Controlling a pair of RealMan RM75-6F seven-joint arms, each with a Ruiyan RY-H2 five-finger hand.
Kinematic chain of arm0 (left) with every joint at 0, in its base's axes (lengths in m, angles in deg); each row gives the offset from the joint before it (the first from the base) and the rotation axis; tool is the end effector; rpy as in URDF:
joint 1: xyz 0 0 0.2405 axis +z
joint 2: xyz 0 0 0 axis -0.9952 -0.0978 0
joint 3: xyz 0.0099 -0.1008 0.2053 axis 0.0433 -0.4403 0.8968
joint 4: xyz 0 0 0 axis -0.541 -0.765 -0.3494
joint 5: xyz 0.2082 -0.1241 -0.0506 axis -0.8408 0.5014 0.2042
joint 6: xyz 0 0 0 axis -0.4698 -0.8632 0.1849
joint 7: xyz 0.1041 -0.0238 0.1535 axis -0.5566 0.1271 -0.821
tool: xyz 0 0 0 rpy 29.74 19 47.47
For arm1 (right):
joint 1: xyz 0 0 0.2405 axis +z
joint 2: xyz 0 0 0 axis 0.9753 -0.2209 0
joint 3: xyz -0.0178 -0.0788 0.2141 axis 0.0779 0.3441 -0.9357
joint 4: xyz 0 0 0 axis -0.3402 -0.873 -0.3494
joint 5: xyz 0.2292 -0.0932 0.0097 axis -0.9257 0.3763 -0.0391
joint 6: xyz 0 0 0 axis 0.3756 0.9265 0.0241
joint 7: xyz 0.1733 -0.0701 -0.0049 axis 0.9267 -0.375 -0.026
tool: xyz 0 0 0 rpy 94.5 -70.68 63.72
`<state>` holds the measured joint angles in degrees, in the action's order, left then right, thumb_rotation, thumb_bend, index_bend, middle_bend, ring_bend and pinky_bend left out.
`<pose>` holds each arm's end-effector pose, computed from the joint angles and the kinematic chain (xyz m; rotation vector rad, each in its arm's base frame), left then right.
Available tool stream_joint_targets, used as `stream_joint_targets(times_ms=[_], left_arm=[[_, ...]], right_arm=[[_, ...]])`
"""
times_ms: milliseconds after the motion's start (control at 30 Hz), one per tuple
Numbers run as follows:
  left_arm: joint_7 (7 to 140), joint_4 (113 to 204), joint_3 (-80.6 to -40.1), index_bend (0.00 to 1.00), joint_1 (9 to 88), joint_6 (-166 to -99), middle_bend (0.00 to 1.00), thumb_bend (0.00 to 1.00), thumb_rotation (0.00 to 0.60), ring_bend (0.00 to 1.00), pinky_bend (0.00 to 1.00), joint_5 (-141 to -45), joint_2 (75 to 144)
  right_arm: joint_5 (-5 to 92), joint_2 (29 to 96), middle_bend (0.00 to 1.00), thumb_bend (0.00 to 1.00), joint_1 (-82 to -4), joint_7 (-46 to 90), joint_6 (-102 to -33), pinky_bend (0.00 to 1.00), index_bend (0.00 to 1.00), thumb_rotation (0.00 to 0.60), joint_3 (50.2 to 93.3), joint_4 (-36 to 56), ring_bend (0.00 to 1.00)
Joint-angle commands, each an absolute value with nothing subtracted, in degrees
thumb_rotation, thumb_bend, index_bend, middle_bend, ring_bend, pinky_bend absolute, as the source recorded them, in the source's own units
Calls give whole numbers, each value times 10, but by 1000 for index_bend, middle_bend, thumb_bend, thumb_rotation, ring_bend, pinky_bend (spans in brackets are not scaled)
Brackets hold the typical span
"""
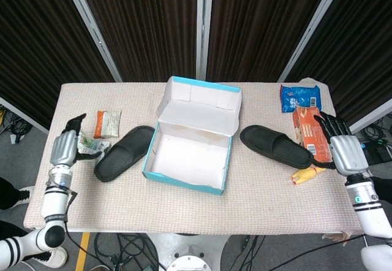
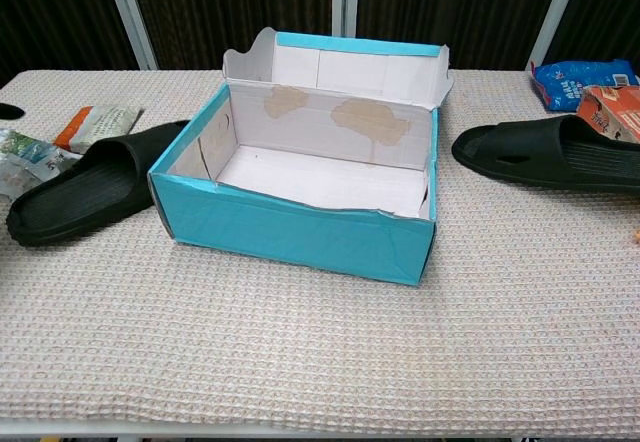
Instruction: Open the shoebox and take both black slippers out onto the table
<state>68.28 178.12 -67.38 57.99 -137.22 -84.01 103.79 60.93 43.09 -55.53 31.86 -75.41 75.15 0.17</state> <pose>-0.2385 0.3603 0.0438 -1.1751 -1.2671 -1.0033 -0.2780 -0.3364 0.1182 1.4860 -0.9329 1.0209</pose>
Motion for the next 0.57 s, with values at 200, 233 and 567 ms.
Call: stream_joint_targets(times_ms=[200,233,567], left_arm=[[730,1729,-609,131,693,-1522,121,41,600,7,163,-974,981],[737,1726,-598,137,705,-1534,121,41,600,7,161,-990,975],[711,1773,-552,144,766,-1568,122,41,600,7,138,-1032,946]], right_arm=[[664,429,41,101,-646,406,-854,0,0,600,802,-2,0],[670,431,42,101,-657,410,-867,0,0,600,807,-2,0],[686,431,36,101,-703,408,-908,0,0,600,824,-19,0]])
